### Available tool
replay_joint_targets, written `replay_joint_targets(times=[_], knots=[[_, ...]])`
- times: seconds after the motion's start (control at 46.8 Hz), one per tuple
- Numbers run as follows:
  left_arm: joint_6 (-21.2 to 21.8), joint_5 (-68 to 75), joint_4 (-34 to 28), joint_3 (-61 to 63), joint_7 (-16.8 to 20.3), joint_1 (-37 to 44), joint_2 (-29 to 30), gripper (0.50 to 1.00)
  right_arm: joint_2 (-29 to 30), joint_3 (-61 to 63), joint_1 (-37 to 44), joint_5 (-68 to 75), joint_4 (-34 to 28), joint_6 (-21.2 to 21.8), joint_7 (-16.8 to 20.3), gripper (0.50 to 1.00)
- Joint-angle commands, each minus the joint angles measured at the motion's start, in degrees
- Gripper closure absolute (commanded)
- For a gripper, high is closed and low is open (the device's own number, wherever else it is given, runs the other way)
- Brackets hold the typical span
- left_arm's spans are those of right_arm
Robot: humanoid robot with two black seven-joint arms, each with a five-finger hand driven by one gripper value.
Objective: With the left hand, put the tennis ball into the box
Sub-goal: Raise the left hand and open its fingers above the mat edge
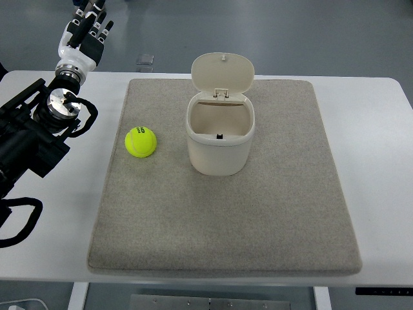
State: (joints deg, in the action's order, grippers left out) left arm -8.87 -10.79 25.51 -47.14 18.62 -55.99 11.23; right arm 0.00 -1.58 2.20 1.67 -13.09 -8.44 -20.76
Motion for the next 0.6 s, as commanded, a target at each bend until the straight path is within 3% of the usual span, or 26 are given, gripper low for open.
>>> replay_joint_targets(times=[0.0, 0.577], knots=[[0.0, 0.07, 0.06, 0.04, 0.01, 0.0, -0.06, 0.51, 0.0, 0.0, 0.0, 0.0, -0.01, 0.0, -0.07, 0.562], [0.08, 0.07, 1.64, 0.21, -0.78, -0.7, 1.16, 0.51, 0.0, 0.0, 0.0, 0.0, -0.01, 0.0, 0.02, 0.562]])
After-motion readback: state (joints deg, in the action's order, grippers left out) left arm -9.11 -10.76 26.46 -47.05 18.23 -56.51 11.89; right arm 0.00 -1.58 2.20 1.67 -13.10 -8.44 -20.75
